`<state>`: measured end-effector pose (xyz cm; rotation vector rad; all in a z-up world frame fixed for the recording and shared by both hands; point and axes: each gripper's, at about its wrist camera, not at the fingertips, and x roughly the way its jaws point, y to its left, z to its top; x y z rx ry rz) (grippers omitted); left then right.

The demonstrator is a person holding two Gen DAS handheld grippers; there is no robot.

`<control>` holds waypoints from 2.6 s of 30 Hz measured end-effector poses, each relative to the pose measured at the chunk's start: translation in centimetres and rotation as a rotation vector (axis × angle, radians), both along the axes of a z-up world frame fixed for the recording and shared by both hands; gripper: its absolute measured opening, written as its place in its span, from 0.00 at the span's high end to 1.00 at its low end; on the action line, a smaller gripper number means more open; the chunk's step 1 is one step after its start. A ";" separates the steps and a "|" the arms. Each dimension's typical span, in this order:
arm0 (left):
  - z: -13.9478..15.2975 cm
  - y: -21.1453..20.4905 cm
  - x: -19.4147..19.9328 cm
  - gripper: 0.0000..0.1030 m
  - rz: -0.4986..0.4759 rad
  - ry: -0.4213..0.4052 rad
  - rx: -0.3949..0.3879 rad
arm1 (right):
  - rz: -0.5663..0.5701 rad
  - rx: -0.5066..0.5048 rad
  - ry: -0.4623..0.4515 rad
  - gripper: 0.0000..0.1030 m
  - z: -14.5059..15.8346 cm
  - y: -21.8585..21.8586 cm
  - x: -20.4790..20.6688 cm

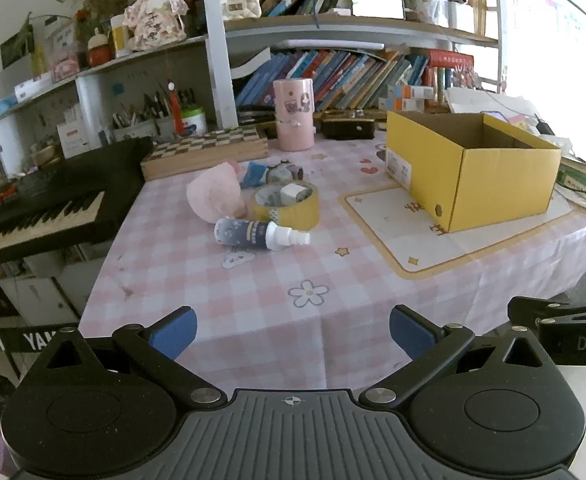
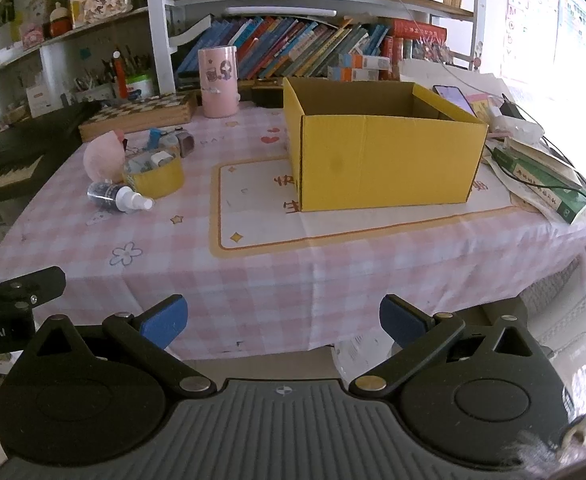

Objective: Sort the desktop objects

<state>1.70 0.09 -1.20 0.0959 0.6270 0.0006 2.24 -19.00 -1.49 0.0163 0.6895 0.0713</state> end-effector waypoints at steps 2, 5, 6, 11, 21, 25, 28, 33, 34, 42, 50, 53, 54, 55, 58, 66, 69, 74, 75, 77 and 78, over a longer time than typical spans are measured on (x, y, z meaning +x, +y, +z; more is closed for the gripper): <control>0.0 0.0 0.0 0.00 0.000 0.000 0.000 | 0.000 0.000 0.001 0.00 0.0 0.0 -0.1; 0.1 -0.1 -0.1 0.00 -0.001 -0.003 0.003 | 0.000 -0.001 0.001 0.00 -0.1 -0.1 -0.1; 0.1 -0.1 -0.1 0.00 -0.001 -0.004 0.004 | 0.000 -0.001 0.001 0.00 -0.1 -0.1 -0.1; 0.4 -0.3 -0.4 0.00 -0.002 -0.013 0.007 | 0.000 -0.001 0.001 0.00 0.0 -0.1 -0.2; 0.8 -0.1 -0.7 0.00 0.008 -0.018 0.003 | 0.001 -0.001 -0.005 0.00 0.0 -0.1 -0.3; 0.9 -0.1 -0.8 0.00 0.006 -0.026 0.001 | 0.001 -0.004 -0.012 0.00 0.3 -0.2 -0.6; 1.0 -0.1 -0.9 0.00 0.003 -0.032 0.002 | 0.004 -0.001 -0.016 0.00 0.4 -0.1 -0.7; 1.1 0.2 -0.9 0.00 0.002 -0.035 -0.001 | 0.013 0.004 -0.020 0.00 0.6 0.0 -0.7; 1.1 0.2 -0.9 0.00 0.003 -0.035 -0.001 | 0.014 0.005 -0.021 0.00 0.6 0.1 -0.7; 1.3 0.8 -0.8 0.00 0.011 -0.041 -0.007 | 0.021 0.004 -0.029 0.00 0.9 0.6 -0.7; 1.3 1.1 -0.8 0.00 0.006 -0.045 -0.014 | 0.029 -0.046 -0.034 0.00 1.0 1.5 -0.7; 1.4 1.3 -0.8 0.00 -0.011 -0.047 -0.034 | 0.038 -0.052 -0.039 0.00 1.1 1.7 -0.7; 1.4 1.3 -0.9 0.00 -0.014 -0.050 -0.038 | 0.042 -0.055 -0.039 0.00 1.1 1.7 -0.7; 1.5 1.3 -0.9 0.00 -0.015 -0.054 -0.038 | 0.046 -0.058 -0.038 0.00 1.2 1.8 -0.6; 1.5 1.3 -0.9 0.00 -0.014 -0.057 -0.032 | 0.064 -0.067 -0.041 0.00 1.2 2.1 -0.5; 1.4 2.1 -0.6 0.00 0.020 -0.060 -0.026 | 0.101 -0.071 -0.038 0.00 1.1 3.1 0.3; 1.4 2.4 -0.4 0.00 0.035 -0.062 -0.023 | 0.124 -0.054 -0.029 0.00 0.9 3.4 0.8; 1.3 2.9 -0.2 0.00 0.047 -0.064 -0.015 | 0.161 -0.042 -0.020 0.00 0.8 4.1 1.8; 1.3 2.9 -0.1 0.00 0.050 -0.065 -0.010 | 0.164 -0.044 -0.021 0.00 0.8 4.3 1.9; 1.3 3.1 0.2 0.00 0.057 -0.066 -0.003 | 0.171 -0.049 -0.022 0.00 0.8 4.7 2.4; 1.3 3.2 0.4 0.00 0.059 -0.065 -0.004 | 0.175 -0.050 -0.022 0.00 0.8 4.8 2.6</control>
